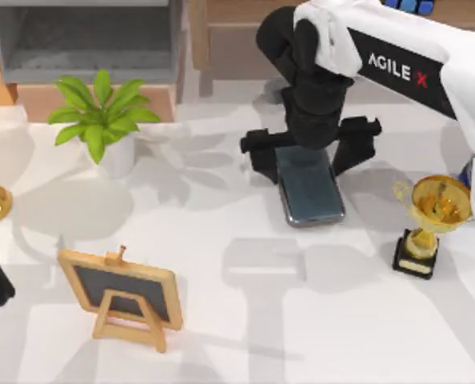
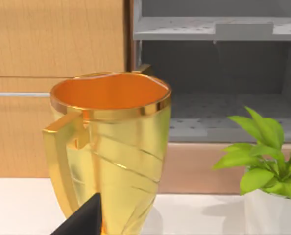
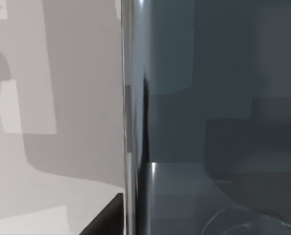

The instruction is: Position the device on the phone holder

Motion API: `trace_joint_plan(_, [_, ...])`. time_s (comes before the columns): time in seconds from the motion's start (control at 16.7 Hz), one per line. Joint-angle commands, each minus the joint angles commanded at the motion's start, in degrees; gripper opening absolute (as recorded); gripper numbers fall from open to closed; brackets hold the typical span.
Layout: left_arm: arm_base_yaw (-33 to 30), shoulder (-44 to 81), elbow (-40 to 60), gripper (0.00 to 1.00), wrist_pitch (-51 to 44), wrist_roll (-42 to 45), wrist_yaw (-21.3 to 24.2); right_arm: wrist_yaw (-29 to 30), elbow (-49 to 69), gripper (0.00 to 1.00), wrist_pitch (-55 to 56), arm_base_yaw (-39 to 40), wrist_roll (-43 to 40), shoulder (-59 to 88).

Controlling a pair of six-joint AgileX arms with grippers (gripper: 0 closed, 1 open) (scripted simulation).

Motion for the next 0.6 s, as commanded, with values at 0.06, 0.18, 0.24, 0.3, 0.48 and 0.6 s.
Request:
trace_joint_plan(0.06, [0.00, 0.00, 0.00, 1.00, 0.00, 0.00, 0.00, -0.01, 0.64, 0.00, -0.83, 0.03, -0.04, -0.14])
trace_joint_plan(0.18, [0.00, 0.00, 0.00, 1.00, 0.00, 0.00, 0.00, -0.02, 1.11, 0.00, -1.41, 0.06, -0.08, -0.26])
trace_joint_plan(0.24, [0.00, 0.00, 0.00, 1.00, 0.00, 0.00, 0.00, -0.02, 1.11, 0.00, -1.41, 0.06, -0.08, -0.26])
trace_joint_plan(0.3, [0.00, 0.00, 0.00, 1.00, 0.00, 0.00, 0.00, -0.04, 1.01, 0.00, -1.27, 0.06, 0.01, -0.01])
trace_joint_plan(0.48, [0.00, 0.00, 0.00, 1.00, 0.00, 0.00, 0.00, -0.39, 1.50, 0.00, -0.88, 0.13, -0.29, -1.41])
trace_joint_plan(0.6, [0.00, 0.00, 0.00, 1.00, 0.00, 0.00, 0.00, -1.32, 1.34, 0.00, 0.35, 0.08, -1.09, -4.75])
